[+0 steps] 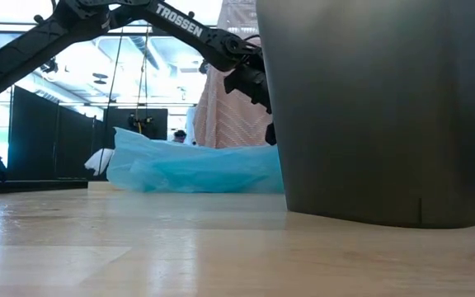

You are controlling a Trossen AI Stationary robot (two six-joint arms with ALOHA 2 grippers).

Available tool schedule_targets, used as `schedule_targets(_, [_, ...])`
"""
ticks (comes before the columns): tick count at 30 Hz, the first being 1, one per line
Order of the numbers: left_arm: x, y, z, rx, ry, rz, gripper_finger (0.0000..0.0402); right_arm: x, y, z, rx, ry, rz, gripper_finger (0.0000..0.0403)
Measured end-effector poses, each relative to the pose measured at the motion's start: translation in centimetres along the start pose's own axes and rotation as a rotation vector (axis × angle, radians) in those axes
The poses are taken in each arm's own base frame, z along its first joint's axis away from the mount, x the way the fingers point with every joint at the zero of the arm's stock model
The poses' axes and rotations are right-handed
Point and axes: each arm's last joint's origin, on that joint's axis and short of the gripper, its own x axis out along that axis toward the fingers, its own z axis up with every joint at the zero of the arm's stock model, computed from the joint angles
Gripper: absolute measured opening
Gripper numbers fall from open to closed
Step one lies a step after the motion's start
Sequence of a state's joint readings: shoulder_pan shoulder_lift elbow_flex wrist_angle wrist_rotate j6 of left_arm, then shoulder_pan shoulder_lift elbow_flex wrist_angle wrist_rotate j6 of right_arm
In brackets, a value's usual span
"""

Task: Place trash/remove bag and relplace
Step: Remove the blue trash bag from the black trash bin using the drawstring, then insert the new blue trash bag into the black trash bin

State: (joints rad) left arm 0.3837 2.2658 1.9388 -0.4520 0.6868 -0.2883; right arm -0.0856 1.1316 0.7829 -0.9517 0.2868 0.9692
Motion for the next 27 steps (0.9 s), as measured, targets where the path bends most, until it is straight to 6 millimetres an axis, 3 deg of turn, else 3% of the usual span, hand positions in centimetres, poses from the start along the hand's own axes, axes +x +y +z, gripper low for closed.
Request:
schedule_targets(4, [-0.1, 0.2, -0.5, -0.021, 0.054, -0.023, 0.0122, -0.8, -0.1, 0.3, 0.006, 0.071, 0.015, 0.0306])
schedule_targets(7, [-0.3, 0.4, -1.1, -0.056, 0.111, -0.034, 0.0141, -2.1, -0.2, 0.8, -0.011, 0.097, 0.009, 0.0324])
schedule_targets(19, [-2.1, 0.8, -1.3, -0.141, 0.185, -0.240, 0.0152, -9.3, -0.3, 4.0, -0.055, -0.003, 0.014, 0.0297])
schedule_targets(27, [-5.0, -0.7, 0.9, -0.088, 0.121, -0.280, 0.0152, -10.5, -0.5, 4.4, -0.096, -0.035, 0.013, 0.0284])
